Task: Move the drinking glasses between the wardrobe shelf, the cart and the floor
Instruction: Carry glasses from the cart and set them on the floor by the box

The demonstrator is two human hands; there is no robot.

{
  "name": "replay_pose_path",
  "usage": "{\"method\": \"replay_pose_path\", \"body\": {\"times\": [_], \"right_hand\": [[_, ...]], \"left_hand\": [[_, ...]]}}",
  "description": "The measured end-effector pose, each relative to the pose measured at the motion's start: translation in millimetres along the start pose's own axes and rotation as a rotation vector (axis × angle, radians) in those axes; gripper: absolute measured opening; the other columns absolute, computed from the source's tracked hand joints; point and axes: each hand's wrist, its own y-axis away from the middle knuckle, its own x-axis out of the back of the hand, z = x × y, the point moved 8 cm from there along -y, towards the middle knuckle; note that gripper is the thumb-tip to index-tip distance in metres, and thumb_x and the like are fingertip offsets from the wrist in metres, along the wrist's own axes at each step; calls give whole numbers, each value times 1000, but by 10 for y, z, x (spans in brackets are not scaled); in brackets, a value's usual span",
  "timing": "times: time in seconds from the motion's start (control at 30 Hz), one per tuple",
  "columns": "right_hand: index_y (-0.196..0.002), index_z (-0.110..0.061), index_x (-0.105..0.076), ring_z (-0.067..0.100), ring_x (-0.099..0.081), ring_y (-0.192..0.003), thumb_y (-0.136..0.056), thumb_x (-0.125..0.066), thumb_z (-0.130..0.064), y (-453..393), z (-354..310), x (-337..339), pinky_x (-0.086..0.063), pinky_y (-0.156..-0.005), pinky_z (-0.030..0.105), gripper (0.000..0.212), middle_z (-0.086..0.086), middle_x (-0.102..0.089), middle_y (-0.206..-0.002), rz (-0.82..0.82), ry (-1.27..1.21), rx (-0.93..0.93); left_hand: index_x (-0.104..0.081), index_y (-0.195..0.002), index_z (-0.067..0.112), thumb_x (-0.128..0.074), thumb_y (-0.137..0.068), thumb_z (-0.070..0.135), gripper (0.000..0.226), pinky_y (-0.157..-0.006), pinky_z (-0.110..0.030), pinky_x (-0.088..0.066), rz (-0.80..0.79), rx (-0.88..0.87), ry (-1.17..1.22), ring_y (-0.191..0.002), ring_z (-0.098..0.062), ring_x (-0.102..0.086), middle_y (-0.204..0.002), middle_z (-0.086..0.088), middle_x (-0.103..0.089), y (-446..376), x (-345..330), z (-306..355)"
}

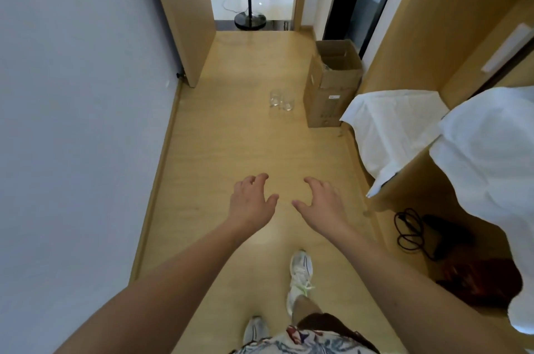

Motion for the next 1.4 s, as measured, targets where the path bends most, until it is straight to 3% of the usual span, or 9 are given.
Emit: {"method": "replay_pose_path", "body": {"times": [0.5, 0.8, 1.4], "right_hand": [[-150, -22, -42, 30, -41, -137, -93, -63, -50, -2641, 141, 640, -38, -112, 40, 67, 5, -48, -148, -82, -47, -16], [-146, -24, -45, 30, -43, -134, -91, -64, -50, -3621, 96, 726, -38, -109, 39, 64, 6, -51, -144, -142, -72, -42], [-147, -24, -45, 31, -44, -135, -91, -65, -50, -6064, -514, 1160, -39, -107, 39, 65, 7, -50, -144, -81, -130, -250]], "left_hand": [[-42, -150, 21, -56, -98, 42, 58, -112, -40, -34, -2, 98, -55, -136, -30, -41, -148, -8, -47, -2527, 300, 672], [-44, -148, 22, -57, -97, 43, 57, -109, -39, -35, -10, 125, -17, -135, -30, -42, -147, -8, -48, -3558, 372, 916], [-46, -145, 21, -59, -95, 42, 55, -105, -40, -39, -152, -22, -20, -132, -32, -44, -143, -8, -52, -6548, 802, 921]]}}
